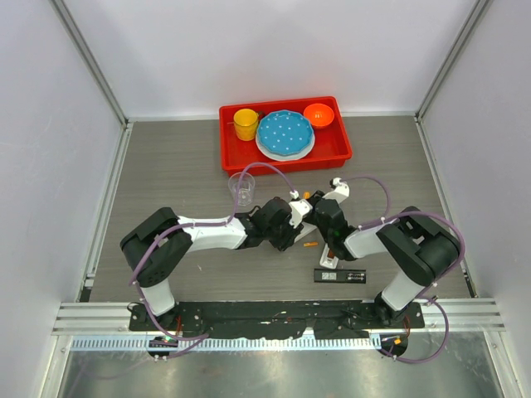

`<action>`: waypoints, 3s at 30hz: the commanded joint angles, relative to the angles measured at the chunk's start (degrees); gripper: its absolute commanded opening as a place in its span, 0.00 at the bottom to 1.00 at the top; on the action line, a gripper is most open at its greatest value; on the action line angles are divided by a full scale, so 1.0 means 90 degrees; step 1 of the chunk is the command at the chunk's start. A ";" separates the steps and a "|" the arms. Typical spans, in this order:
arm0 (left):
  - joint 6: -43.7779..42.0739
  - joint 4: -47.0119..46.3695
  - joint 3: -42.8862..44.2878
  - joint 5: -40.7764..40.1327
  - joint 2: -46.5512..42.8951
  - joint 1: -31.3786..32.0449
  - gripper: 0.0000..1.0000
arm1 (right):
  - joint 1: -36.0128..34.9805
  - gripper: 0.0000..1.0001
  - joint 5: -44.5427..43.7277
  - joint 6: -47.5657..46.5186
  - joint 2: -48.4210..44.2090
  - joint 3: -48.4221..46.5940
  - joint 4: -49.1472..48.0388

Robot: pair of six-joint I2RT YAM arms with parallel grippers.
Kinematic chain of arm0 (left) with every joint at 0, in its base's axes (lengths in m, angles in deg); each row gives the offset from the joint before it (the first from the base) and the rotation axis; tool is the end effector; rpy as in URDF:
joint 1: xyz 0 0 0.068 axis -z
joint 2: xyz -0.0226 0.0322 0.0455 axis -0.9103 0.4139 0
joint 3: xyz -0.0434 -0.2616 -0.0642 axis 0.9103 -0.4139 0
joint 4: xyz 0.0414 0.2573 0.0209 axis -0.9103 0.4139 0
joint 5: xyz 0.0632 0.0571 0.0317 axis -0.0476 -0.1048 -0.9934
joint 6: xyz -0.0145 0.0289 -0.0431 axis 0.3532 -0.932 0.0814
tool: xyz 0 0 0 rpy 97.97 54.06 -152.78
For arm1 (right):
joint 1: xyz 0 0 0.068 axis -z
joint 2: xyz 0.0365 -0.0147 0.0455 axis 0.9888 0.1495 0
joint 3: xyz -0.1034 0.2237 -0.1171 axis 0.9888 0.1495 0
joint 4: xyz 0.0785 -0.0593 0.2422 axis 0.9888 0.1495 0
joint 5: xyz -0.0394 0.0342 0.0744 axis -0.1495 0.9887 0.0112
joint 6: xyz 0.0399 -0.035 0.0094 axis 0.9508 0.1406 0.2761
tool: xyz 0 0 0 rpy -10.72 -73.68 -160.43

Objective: Unload the batteries from the remote control

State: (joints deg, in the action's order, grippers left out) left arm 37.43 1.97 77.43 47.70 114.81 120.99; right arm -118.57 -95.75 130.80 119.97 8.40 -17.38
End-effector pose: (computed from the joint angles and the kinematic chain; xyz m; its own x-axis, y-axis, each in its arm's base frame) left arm 0.2016 -0.2955 0.1582 -0.4995 0.5277 -0.6870 0.7901 0.6028 -0.1114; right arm 0.2331 0.1601 0.1321 -0.4101 0.4876 -0.7708 -0.0072 0.8434 0.5373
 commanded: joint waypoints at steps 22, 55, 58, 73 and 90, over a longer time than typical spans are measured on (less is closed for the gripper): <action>0.1109 -0.0830 -0.0500 0.0777 -0.2517 -0.0008 0.82 | -0.0001 0.01 0.0124 0.0146 -0.3547 0.0762 0.1378; 0.1620 0.0540 -0.0111 0.0689 -0.3279 -0.0125 0.00 | 0.0018 0.81 0.2136 -0.0370 -0.5825 0.0285 0.3401; 0.1336 0.1245 -0.0072 0.0621 -0.3623 -0.0144 0.00 | 0.0164 1.00 0.2554 -0.0517 -0.5913 0.0148 0.3529; 0.1277 0.1562 -0.0150 0.1177 -0.4522 -0.0144 0.00 | 0.0692 0.57 0.5633 0.0068 -0.4761 -0.0517 0.2601; 0.1238 0.1473 -0.0179 0.0748 -0.4288 -0.0144 0.68 | 0.0819 0.01 0.4893 0.0040 -0.5082 -0.0292 0.3185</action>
State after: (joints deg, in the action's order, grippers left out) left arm 49.47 17.75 75.13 55.98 76.23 119.76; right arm -111.58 -45.83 135.67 76.71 6.39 6.77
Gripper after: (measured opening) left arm 0.564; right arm 0.231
